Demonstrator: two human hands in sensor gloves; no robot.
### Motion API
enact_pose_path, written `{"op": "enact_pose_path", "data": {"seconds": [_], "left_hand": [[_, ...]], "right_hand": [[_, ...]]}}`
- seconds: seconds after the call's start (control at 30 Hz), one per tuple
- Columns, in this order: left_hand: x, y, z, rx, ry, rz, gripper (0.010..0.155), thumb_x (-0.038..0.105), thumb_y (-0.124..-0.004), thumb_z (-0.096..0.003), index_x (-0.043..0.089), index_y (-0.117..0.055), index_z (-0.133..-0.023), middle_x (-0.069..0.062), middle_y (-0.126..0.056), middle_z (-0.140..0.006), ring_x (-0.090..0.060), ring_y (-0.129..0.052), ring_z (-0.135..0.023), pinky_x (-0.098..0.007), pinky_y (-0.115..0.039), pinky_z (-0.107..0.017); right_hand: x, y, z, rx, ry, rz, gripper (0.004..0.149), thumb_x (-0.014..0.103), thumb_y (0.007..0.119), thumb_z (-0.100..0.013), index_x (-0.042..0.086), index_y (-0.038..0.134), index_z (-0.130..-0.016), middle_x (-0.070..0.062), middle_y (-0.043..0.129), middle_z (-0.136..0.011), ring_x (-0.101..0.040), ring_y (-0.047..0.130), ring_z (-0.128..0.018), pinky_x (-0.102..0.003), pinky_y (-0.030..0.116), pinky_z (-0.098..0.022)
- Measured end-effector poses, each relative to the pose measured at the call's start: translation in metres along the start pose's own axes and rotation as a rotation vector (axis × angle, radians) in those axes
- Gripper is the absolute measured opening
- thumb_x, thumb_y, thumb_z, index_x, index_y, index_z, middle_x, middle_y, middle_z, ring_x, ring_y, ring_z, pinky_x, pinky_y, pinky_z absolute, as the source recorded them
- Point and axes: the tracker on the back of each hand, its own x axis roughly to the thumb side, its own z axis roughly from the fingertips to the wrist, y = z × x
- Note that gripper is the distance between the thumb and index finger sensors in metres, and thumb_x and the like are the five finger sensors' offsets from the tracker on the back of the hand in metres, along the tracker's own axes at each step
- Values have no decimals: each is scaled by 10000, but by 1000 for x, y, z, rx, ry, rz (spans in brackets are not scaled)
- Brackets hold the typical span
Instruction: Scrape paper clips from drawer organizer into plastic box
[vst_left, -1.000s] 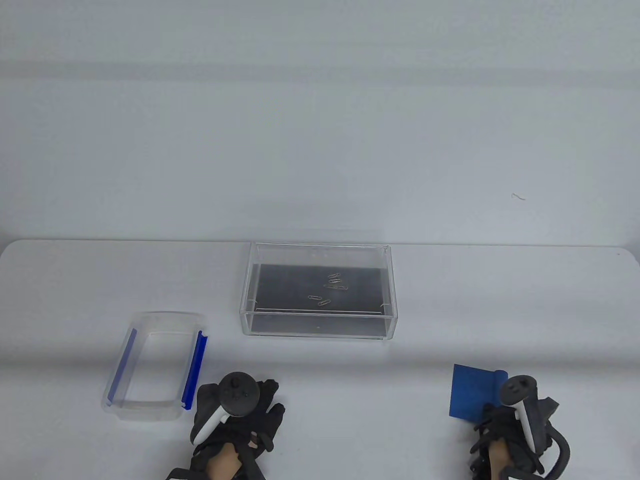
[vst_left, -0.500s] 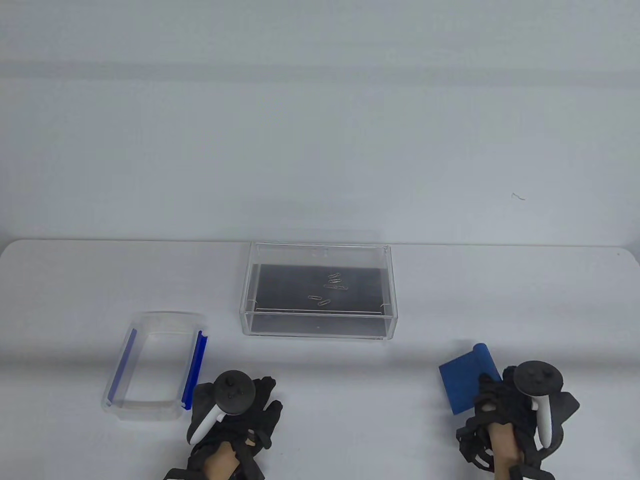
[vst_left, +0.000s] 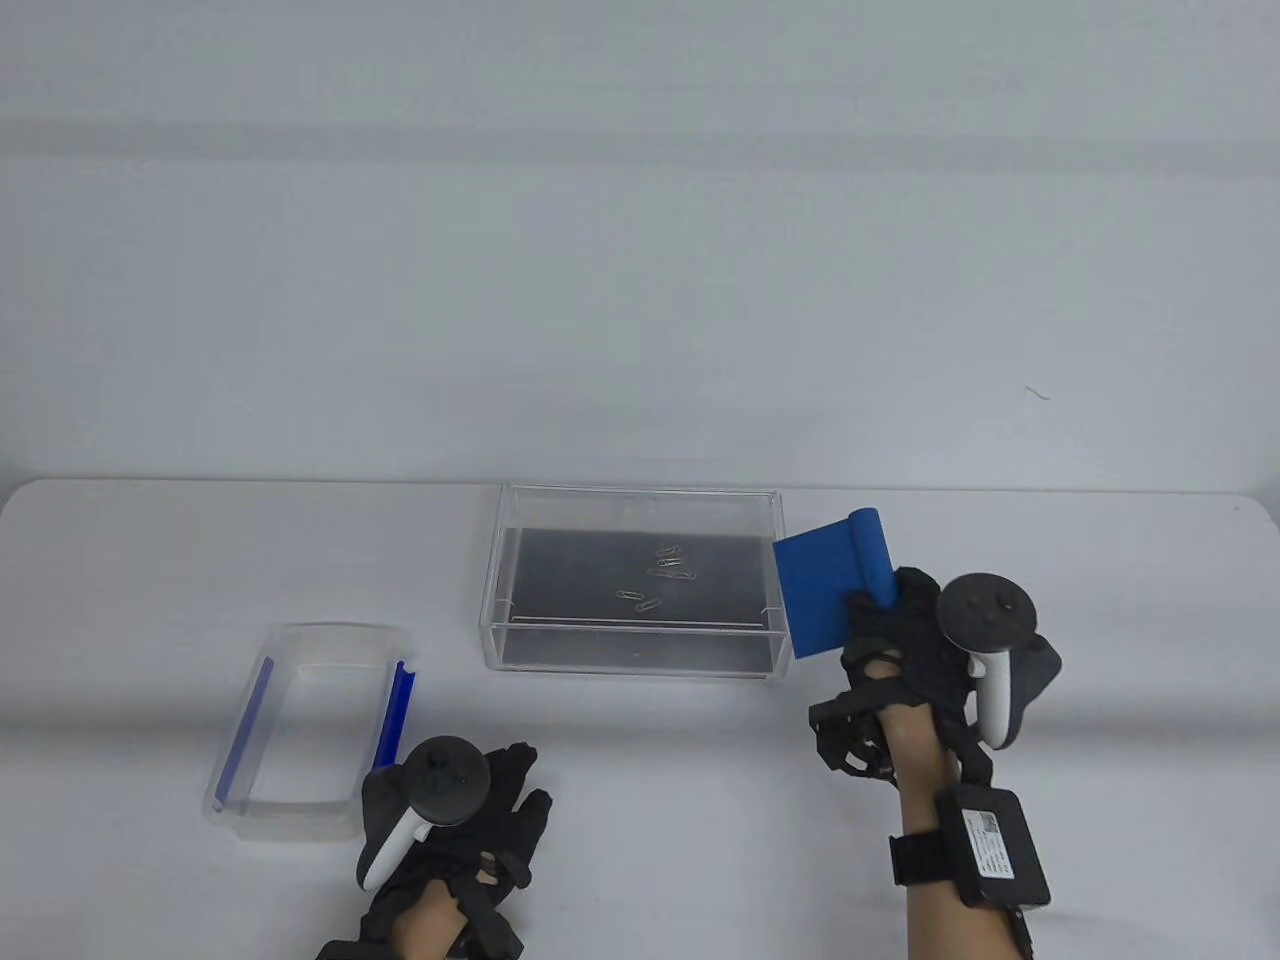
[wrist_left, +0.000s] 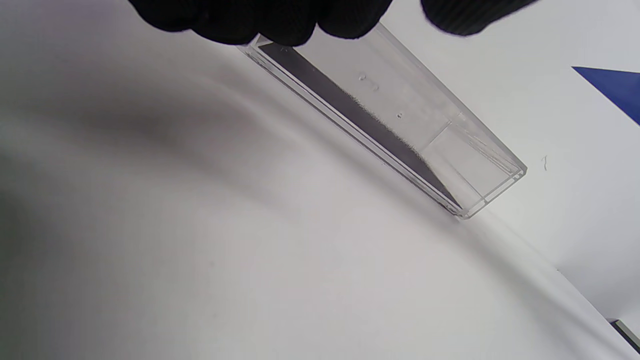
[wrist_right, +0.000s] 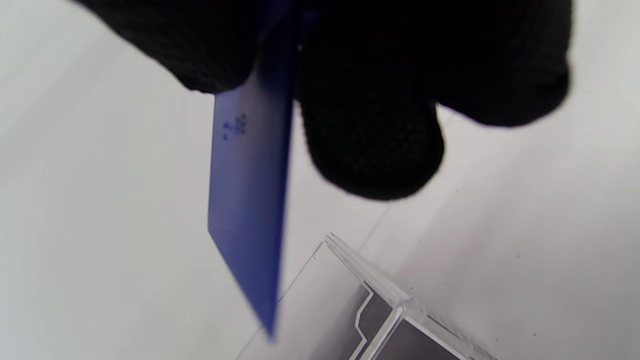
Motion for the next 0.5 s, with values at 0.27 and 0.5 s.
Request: {"op": "enact_pose_path", "data": {"seconds": [0.27, 0.5], "left_hand": [[0, 2, 1, 11, -4, 10, 677, 502, -639, -463, 174, -479, -1034, -140, -492, -1048, -444, -544, -958, -553, -578, -669], [0, 2, 0, 3, -4, 4, 677, 503, -638, -463, 177, -478, -1034, -138, -492, -1048, -442, -542, -960, -553, -577, -670]], "right_hand": [[32, 47, -28, 7, -11, 254, 749, 465, 745, -443, 134, 328, -971, 15, 841, -627, -108, 1004, -219, -311, 877, -224], [29, 82, -40, 18, 15, 378, 758, 466, 746, -445, 132, 324, -979, 9, 858, -585, -103, 988, -164, -315, 870, -188]]}}
